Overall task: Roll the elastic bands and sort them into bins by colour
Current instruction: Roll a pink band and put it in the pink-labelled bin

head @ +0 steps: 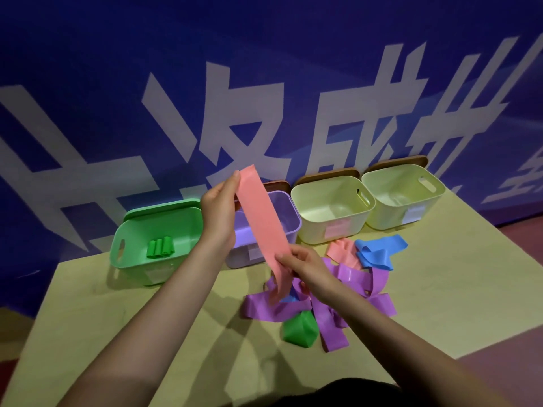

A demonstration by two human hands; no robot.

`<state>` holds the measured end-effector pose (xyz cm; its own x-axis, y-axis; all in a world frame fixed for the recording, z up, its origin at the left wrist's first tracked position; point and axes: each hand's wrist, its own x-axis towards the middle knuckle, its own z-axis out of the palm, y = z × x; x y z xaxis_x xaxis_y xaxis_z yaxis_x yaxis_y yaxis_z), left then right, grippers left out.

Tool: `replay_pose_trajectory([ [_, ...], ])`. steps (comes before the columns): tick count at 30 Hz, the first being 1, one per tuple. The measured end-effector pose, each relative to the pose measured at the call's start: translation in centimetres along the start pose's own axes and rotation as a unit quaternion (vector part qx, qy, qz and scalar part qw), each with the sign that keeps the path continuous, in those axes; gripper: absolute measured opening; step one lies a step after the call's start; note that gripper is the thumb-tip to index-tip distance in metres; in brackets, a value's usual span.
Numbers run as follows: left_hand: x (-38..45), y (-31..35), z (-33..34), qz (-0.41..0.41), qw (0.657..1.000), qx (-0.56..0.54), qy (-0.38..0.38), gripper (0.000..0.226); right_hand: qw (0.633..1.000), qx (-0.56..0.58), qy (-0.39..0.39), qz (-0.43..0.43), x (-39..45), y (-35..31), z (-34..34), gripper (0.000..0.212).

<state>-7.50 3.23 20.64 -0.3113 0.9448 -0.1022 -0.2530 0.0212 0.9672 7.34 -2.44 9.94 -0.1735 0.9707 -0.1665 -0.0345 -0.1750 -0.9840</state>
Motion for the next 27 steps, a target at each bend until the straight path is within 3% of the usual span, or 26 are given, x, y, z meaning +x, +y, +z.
replay_pose_trajectory([
  [4,1.7,-0.8,-0.3,-0.032,0.997,-0.033,0.061,0.014,1.0,-0.02,0.024,0.0,-0.1,1.6,-1.9,0.012],
  [8,3.2,-1.5,0.1,-0.028,0.99,-0.059,0.122,0.01,0.993,-0.12,0.021,0.01,0.8,2.9,-4.9,0.013],
  [12,4.2,-1.9,0.9,-0.004,0.982,-0.053,0.184,0.013,0.98,-0.193,-0.02,0.03,2.1,3.4,-8.2,0.018],
  [23,4.5,-3.6,4.9,0.092,0.97,-0.057,0.219,0.029,0.99,-0.13,0.044,0.043,4.6,2.4,-15.8,0.027],
  [27,4.1,-5.2,6.4,0.062,0.976,-0.046,0.201,0.028,0.994,-0.073,0.05,0.057,3.9,3.4,-17.4,0.028],
])
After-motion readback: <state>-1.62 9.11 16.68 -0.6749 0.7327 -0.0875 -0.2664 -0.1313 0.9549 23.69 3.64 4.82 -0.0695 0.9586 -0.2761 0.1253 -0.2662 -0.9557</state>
